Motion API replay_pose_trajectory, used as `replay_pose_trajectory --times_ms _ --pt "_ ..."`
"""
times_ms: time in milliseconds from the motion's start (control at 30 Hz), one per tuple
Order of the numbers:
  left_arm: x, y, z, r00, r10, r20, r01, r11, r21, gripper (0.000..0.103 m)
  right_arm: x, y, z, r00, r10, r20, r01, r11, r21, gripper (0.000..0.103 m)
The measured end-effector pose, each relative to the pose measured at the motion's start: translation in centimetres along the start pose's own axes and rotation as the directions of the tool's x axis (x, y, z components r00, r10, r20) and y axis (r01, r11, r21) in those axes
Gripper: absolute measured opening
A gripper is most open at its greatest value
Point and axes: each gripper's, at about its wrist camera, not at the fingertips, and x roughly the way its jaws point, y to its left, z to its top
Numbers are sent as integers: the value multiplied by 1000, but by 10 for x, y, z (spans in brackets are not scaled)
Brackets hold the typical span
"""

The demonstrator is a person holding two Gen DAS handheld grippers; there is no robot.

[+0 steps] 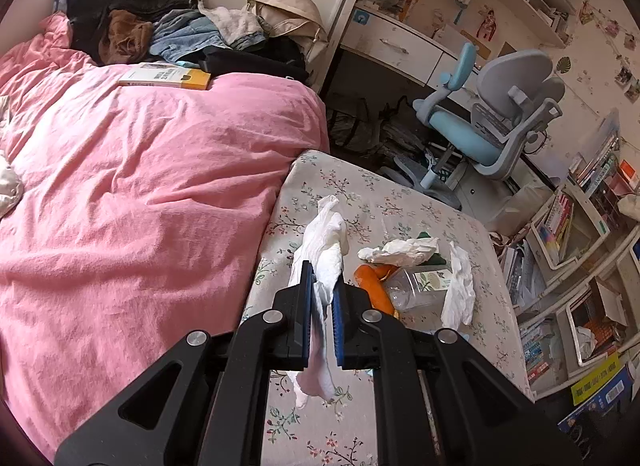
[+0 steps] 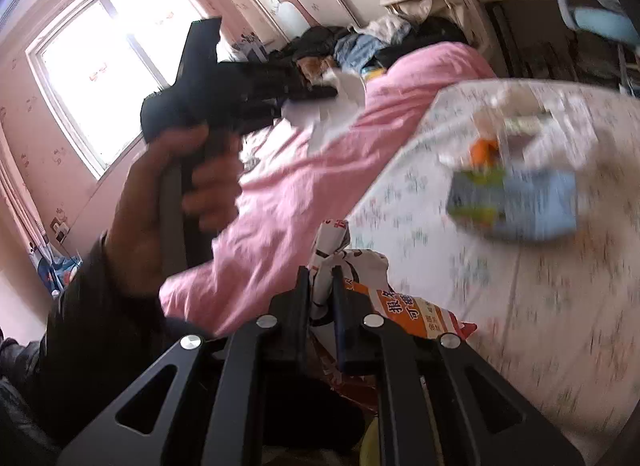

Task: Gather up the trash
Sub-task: 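Carry both items to the yellow bin while the right tool opens to drop the wrapper, then open the left tool over the yellow bin to drop the tissue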

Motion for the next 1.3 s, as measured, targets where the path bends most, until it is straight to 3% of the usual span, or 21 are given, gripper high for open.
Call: replay_pose_trajectory --times_ms 400,800,967,1033,1167,1300 --pt "-18 -14 -31 1000 -9 -14 10 998 63 8 0 -9 -73 986 -67 -151 79 994 70 15" --pt "-38 -32 -83 998 -31 -49 35 995 89 8 -1 -16 -105 971 -106 -215 127 988 84 15" --pt "-48 -45 -117 995 -48 -90 59 991 122 8 7 -34 -117 947 -159 -280 203 970 135 28" --pt "-50 -53 -136 992 -49 -118 66 987 146 8 4 -48 -119 937 -188 -295 250 950 189 46" --pt "-54 -65 -175 982 -54 -183 87 981 175 8 -22 -56 -106 942 -280 -187 318 922 220 46" --pt "-47 -83 -224 951 -59 -305 126 971 205 8 -61 -46 -89 900 -437 3 430 887 170 59"
